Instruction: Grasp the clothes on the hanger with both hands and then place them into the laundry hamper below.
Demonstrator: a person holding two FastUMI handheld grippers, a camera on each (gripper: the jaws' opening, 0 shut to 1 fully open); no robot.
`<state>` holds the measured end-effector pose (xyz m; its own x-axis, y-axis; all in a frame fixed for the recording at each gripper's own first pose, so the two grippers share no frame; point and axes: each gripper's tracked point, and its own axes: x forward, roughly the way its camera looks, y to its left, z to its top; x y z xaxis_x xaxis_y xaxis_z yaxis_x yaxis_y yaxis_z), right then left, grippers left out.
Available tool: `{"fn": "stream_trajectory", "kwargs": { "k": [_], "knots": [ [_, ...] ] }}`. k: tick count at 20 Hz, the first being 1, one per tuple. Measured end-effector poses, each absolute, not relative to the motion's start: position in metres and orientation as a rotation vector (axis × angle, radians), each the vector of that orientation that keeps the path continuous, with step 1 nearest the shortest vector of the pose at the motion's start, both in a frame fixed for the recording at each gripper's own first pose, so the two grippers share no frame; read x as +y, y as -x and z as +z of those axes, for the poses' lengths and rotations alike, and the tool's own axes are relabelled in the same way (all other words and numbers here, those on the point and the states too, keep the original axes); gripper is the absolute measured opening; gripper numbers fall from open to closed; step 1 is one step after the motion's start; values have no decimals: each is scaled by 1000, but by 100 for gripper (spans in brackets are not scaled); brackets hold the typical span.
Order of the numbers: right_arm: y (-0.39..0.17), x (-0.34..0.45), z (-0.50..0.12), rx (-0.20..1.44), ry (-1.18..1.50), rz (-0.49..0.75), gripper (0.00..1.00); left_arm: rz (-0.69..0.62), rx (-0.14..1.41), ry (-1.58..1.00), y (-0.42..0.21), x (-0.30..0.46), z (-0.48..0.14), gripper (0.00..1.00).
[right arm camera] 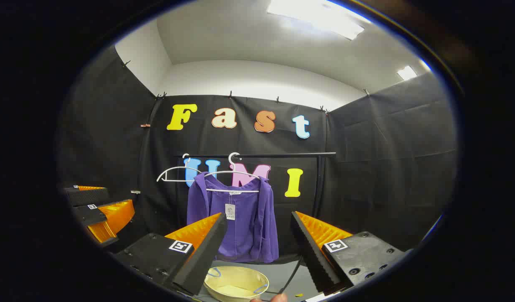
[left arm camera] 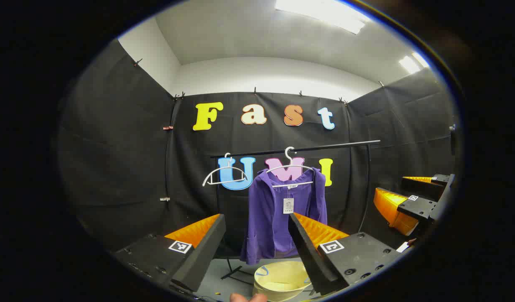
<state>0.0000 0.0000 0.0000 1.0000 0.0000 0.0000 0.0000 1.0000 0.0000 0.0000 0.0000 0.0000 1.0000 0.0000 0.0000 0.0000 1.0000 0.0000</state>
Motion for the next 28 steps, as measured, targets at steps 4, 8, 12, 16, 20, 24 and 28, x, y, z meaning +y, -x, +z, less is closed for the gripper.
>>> {"fn": "stream_trajectory", "kwargs": {
  "k": [4,8,12,16,20,24,28],
  "knots": [
    [-2,1,-2,1,-1,1,98,4,1,2,-2,3,-1,95],
    [-1,3,-5,6,4,0,98,11,6,9,-2,5,-3,95],
    [-2,2,-5,5,6,-7,98,16,3,2,-2,9,-2,95],
    [0,6,-4,3,13,0,98,16,4,7,-1,10,-2,95],
    [-5,10,-2,2,19,5,98,5,0,-4,-6,10,0,95],
    [-21,10,-10,27,-16,-2,98,-12,5,-3,-21,8,-2,95],
    [-52,-2,-19,39,-4,-22,98,-35,8,-4,-52,-2,-4,95]
  ]
}}
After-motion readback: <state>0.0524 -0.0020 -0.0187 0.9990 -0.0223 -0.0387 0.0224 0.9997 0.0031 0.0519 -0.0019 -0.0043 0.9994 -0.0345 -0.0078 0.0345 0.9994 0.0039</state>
